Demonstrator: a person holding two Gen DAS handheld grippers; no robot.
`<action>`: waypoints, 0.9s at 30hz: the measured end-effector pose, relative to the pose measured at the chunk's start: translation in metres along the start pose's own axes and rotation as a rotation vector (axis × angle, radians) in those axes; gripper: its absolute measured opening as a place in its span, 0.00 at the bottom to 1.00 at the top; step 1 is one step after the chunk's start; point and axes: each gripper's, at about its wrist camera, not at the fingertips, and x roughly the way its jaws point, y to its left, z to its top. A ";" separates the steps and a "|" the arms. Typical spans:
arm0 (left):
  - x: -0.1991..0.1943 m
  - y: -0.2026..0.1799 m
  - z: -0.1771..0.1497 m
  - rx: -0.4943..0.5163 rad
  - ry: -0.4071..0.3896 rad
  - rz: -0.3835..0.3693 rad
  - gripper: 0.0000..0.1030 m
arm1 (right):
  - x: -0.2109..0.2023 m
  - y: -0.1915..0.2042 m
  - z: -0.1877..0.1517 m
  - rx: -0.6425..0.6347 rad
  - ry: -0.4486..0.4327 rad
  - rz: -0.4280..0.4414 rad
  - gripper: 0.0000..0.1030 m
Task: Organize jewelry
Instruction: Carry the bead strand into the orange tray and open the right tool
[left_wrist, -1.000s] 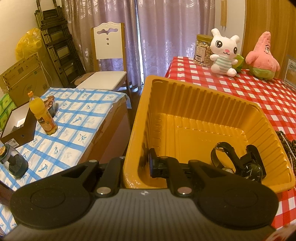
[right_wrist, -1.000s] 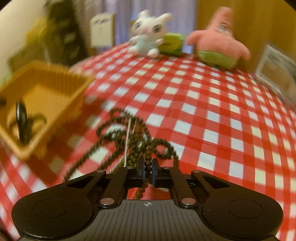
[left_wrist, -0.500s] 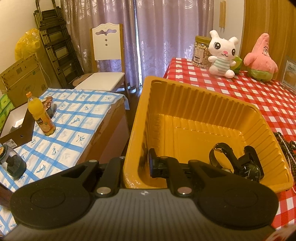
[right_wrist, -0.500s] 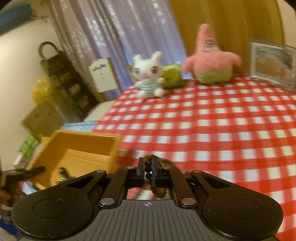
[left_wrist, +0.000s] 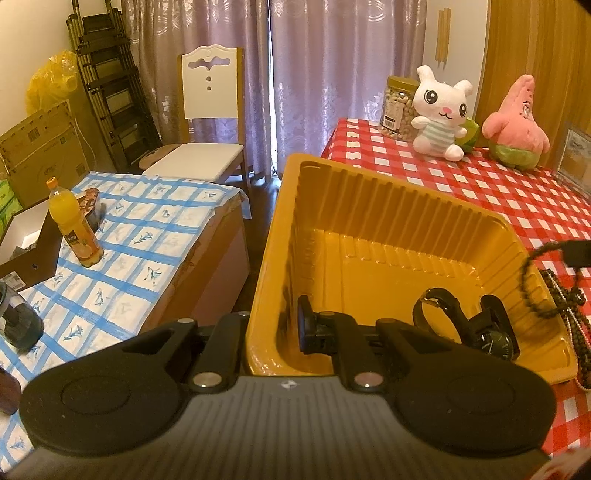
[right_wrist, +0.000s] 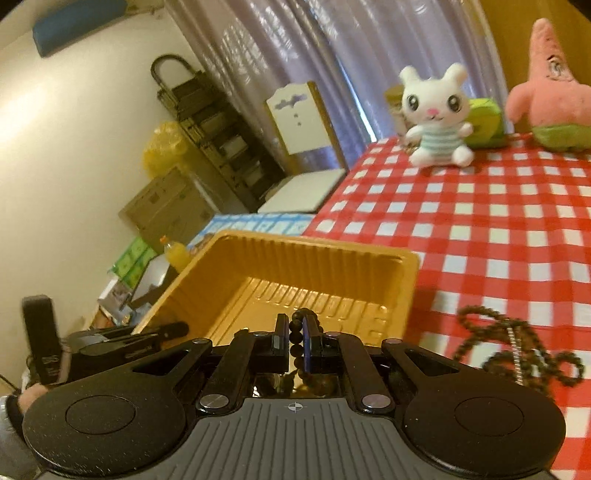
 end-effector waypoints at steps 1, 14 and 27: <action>0.000 0.000 0.000 -0.001 0.000 -0.004 0.10 | 0.004 0.001 0.000 -0.005 0.005 0.000 0.07; 0.002 0.005 0.000 -0.001 0.008 -0.024 0.10 | 0.003 0.002 -0.012 0.020 0.013 -0.083 0.38; 0.004 0.004 -0.001 0.006 0.015 -0.021 0.10 | -0.061 -0.034 -0.047 0.135 0.031 -0.228 0.38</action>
